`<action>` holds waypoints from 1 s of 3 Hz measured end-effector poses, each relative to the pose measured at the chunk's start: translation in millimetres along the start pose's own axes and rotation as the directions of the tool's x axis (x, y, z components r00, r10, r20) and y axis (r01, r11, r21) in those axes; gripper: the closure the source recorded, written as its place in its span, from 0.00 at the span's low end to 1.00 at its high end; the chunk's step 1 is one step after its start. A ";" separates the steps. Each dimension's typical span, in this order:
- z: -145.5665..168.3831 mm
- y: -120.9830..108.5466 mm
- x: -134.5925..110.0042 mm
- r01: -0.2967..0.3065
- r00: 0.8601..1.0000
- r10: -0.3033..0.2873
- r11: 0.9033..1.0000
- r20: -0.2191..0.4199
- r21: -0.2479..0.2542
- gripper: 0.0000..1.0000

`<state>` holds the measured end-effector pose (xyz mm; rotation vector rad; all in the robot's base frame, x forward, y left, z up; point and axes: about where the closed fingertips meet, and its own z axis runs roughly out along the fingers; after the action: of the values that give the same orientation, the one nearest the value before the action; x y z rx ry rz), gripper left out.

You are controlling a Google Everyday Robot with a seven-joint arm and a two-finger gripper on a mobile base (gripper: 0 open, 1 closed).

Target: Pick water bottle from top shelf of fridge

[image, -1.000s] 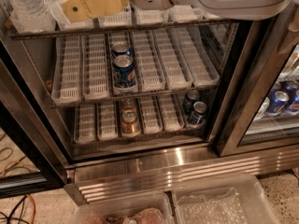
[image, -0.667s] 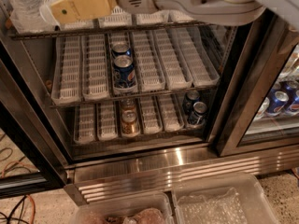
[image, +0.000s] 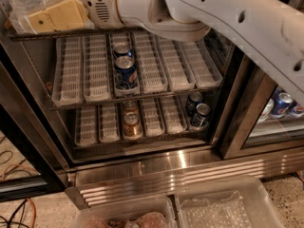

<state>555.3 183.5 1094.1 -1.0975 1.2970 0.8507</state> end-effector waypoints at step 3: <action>39.1 5.6 -1.6 0.005 0.998 -0.001 0.998 0.056 -0.068 0.00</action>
Offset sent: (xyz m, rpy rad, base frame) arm 0.0058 0.0231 -0.0010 0.0166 -0.0047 0.0314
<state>561.7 222.4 1092.7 -1.1216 1.2274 0.9227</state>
